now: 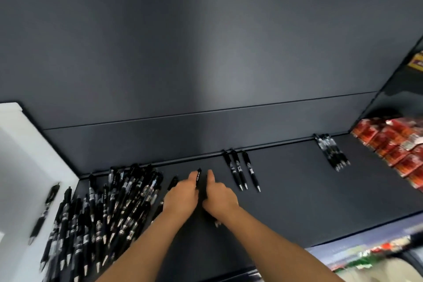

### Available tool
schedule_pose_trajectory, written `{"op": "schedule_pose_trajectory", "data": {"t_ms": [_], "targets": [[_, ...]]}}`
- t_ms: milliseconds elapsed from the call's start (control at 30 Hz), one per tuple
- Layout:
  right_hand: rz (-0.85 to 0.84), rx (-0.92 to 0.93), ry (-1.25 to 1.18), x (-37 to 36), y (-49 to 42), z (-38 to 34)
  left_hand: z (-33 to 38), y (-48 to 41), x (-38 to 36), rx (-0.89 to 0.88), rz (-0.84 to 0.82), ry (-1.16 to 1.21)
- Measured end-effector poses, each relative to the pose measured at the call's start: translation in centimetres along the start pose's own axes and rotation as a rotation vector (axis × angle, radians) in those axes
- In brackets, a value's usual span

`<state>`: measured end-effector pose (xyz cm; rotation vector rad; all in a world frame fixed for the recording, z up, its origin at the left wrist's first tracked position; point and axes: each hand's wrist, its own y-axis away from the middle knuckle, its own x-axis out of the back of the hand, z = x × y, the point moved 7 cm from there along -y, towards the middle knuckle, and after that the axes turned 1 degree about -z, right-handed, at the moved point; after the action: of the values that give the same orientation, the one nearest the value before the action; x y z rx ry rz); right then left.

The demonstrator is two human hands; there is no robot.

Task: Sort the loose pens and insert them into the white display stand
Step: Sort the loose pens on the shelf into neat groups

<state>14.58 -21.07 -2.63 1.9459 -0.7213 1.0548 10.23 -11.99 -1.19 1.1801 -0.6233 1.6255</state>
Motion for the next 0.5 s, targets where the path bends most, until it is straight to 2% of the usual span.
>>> {"op": "schedule_pose_trajectory", "data": {"t_ms": [233,500], "targets": [[0.154,-0.007,-0.124,7.2,-1.9,5.8,5.3,-3.9,-2.6,0.034,-0.022,0.178],[0.118,0.001,-0.189,10.0,-4.6,11.9,8.5,-6.8,-4.3,0.189,0.045,0.322]]}}
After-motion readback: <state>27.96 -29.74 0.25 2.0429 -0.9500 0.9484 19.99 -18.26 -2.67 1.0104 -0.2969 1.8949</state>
